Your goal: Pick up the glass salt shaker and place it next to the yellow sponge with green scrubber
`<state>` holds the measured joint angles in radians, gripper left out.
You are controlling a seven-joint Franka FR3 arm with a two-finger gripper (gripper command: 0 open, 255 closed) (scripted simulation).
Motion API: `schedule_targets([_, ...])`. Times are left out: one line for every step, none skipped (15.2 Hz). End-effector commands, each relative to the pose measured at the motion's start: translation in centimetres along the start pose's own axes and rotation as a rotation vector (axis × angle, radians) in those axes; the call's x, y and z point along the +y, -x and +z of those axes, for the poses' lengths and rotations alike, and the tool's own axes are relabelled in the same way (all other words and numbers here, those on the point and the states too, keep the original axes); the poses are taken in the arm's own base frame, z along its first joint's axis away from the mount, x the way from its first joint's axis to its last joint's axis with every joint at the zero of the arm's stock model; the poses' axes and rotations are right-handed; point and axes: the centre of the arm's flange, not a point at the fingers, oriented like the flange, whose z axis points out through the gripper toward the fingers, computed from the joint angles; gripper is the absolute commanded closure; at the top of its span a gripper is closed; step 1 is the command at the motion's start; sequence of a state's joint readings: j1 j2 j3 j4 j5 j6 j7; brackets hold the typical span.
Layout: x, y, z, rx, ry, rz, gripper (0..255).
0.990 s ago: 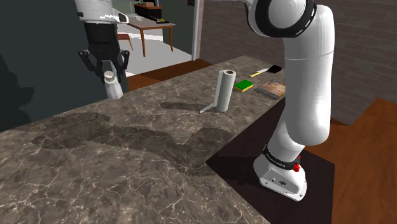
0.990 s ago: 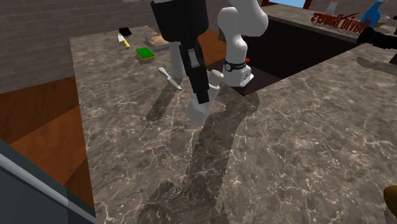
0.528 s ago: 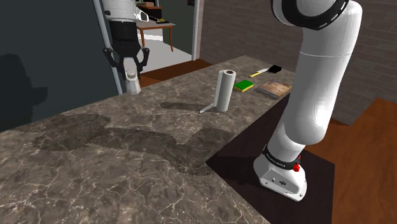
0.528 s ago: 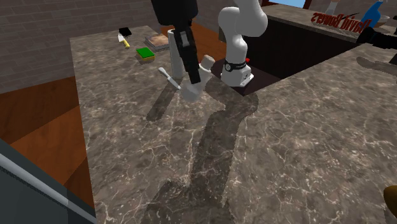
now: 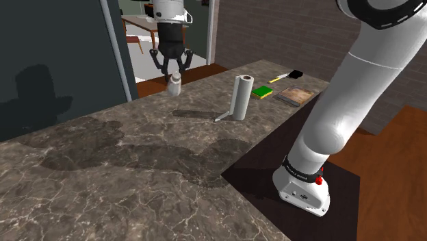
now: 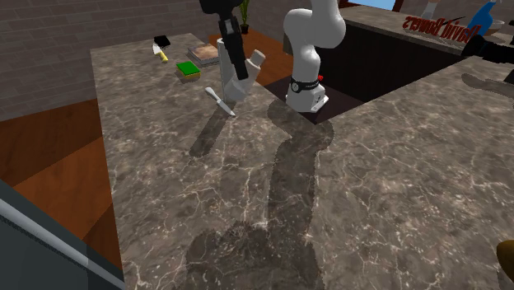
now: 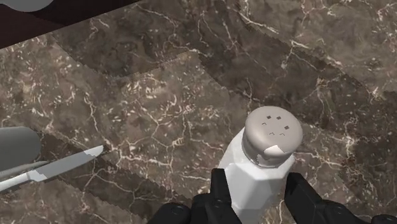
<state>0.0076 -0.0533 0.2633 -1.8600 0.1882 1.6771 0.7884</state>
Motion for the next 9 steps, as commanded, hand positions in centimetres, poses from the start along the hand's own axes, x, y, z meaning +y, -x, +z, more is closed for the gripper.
schedule_targets([2.8,-0.2,-0.1,0.000,-0.001,-0.001,255])
schedule_targets([4.1,-0.3,-0.2,0.000,-0.001,-0.001,255])
schedule_targets([5.4,-0.4,-0.2,0.000,-0.001,-0.001,255])
schedule_targets([6.7,-0.5,-0.3,0.000,-0.001,-0.001,255])
schedule_targets([8.0,-0.6,-0.4,0.000,-0.001,-0.001,255])
schedule_targets([9.3,-0.7,-0.4,0.000,-0.001,-0.001,255])
schedule_targets([10.7,-0.8,-0.5,0.000,-0.001,-0.001,255])
schedule_targets([12.0,-0.9,-0.5,0.000,-0.001,-0.001,255])
schedule_targets([13.3,-1.0,-0.6,0.000,-0.001,-0.001,255])
